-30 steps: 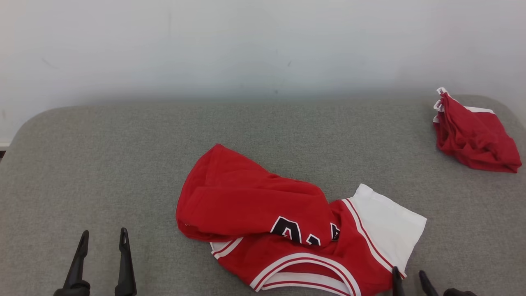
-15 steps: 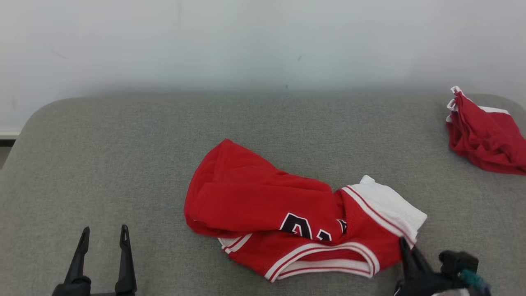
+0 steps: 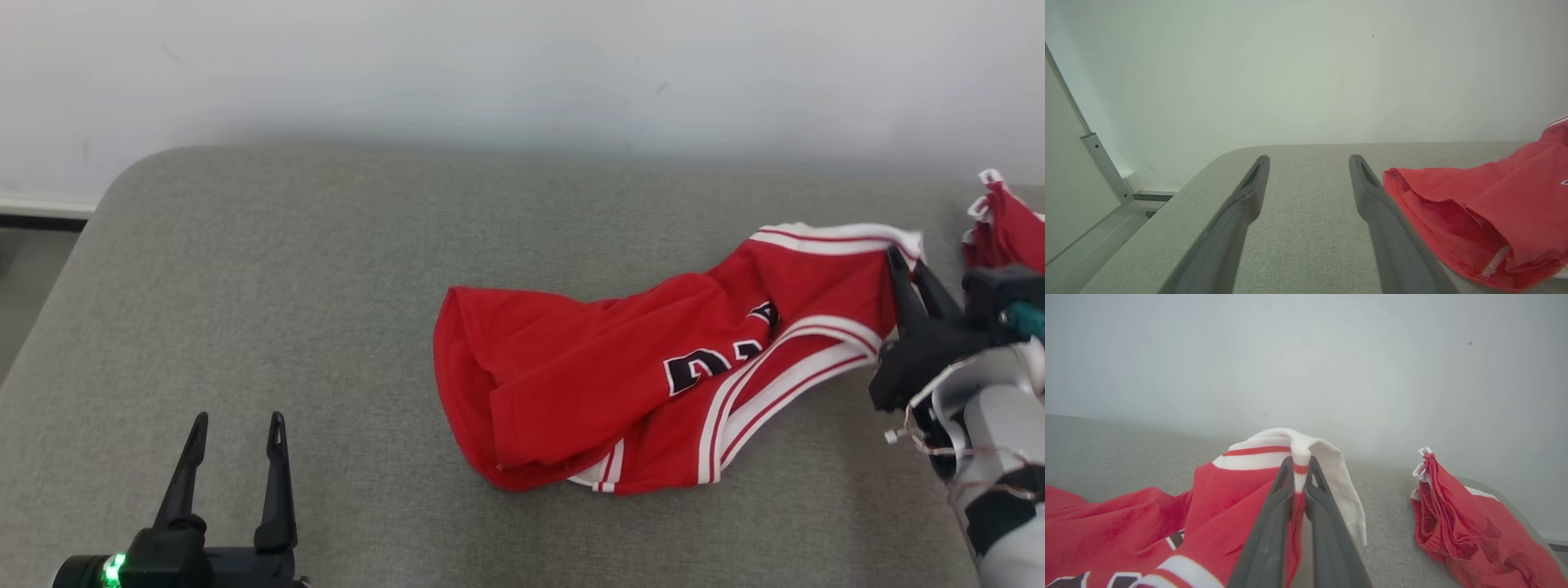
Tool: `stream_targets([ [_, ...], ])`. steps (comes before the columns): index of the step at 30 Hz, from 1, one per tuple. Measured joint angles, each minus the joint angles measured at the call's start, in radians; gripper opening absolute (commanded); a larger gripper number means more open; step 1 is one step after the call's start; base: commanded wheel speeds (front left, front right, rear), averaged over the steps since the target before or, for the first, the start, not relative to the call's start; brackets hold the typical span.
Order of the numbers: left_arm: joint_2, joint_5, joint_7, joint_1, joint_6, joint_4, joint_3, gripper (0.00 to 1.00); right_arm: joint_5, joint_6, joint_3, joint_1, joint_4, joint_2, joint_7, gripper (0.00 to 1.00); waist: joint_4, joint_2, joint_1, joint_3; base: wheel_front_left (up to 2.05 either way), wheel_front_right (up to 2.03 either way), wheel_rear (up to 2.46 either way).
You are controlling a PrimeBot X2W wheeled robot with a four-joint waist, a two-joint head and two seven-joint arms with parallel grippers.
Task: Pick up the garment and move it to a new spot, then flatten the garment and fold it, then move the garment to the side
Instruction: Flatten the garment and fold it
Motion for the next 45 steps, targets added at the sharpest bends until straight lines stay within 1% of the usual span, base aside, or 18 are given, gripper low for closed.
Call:
stream_targets([
  [2, -0.003, 0.001, 0.000, -0.005, 0.000, 0.001, -0.005, 1.00, -0.002, 0.000, 0.014, -0.049, 0.043, -0.007, 0.015, 0.00, 0.013, 0.0000, 0.0000, 0.011, 0.00, 0.00, 0.00],
  [3, -0.007, 0.001, 0.000, -0.015, -0.001, 0.008, -0.008, 1.00, -0.007, 0.000, 0.016, -0.085, 0.104, -0.013, 0.042, 0.00, 0.025, 0.0001, 0.0000, 0.021, 0.00, 0.00, 0.00],
  [4, -0.007, 0.001, 0.000, -0.019, -0.001, 0.012, -0.009, 1.00, -0.007, 0.000, 0.021, -0.097, 0.127, -0.014, 0.044, 0.85, 0.031, 0.0001, 0.0001, 0.025, 0.00, 0.00, 0.00],
  [5, -0.008, 0.001, 0.000, -0.024, -0.002, 0.015, -0.011, 1.00, -0.008, 0.000, 0.027, -0.109, 0.145, -0.015, 0.039, 1.00, 0.036, 0.0001, 0.0001, 0.029, 0.00, 0.00, 0.00],
  [11, -0.013, 0.001, 0.000, -0.029, -0.004, 0.030, -0.016, 1.00, -0.007, 0.000, 0.044, -0.156, 0.211, -0.014, -0.028, 1.00, 0.043, 0.0001, 0.0001, 0.029, 0.00, 0.00, 0.00],
  [16, -0.016, 0.001, 0.000, -0.028, -0.004, 0.031, -0.010, 1.00, 0.000, 0.000, 0.057, -0.145, 0.198, -0.005, -0.069, 1.00, 0.027, 0.0000, 0.0000, 0.014, 0.00, 0.00, 0.00],
  [21, -0.016, 0.002, 0.000, -0.009, -0.004, 0.026, -0.001, 1.00, 0.027, 0.000, 0.116, -0.049, 0.122, 0.049, -0.085, 1.00, 0.000, 0.0000, 0.0000, -0.005, 0.00, 0.00, 0.00],
  [27, -0.017, 0.004, 0.000, 0.007, -0.005, 0.023, 0.007, 1.00, 0.069, 0.000, 0.177, 0.111, 0.025, 0.081, -0.089, 1.00, -0.025, 0.0000, -0.0001, -0.026, 0.00, 0.00, 0.00],
  [31, -0.017, 0.006, 0.000, 0.010, -0.007, 0.023, 0.006, 1.00, 0.082, 0.000, 0.215, 0.200, -0.035, 0.114, -0.090, 1.00, -0.033, 0.0000, -0.0002, -0.033, 0.00, 0.00, 0.00],
  [36, -0.019, 0.007, 0.000, 0.009, -0.012, 0.025, -0.001, 1.00, 0.099, 0.000, 0.227, 0.279, -0.090, 0.147, -0.084, 1.00, -0.029, 0.0000, -0.0002, -0.031, 0.00, 0.00, 0.00],
  [41, -0.022, 0.007, 0.000, 0.007, -0.012, 0.026, -0.014, 1.00, 0.109, 0.000, 0.233, 0.314, -0.107, 0.170, -0.062, 1.00, -0.019, 0.0000, -0.0002, -0.025, 0.00, 0.00, 0.00],
  [45, -0.023, 0.007, 0.000, 0.000, -0.013, 0.032, -0.027, 1.00, 0.117, 0.000, 0.231, 0.336, -0.088, 0.190, -0.027, 1.00, -0.003, 0.0000, -0.0002, -0.022, 0.00, 0.00, 0.00],
])
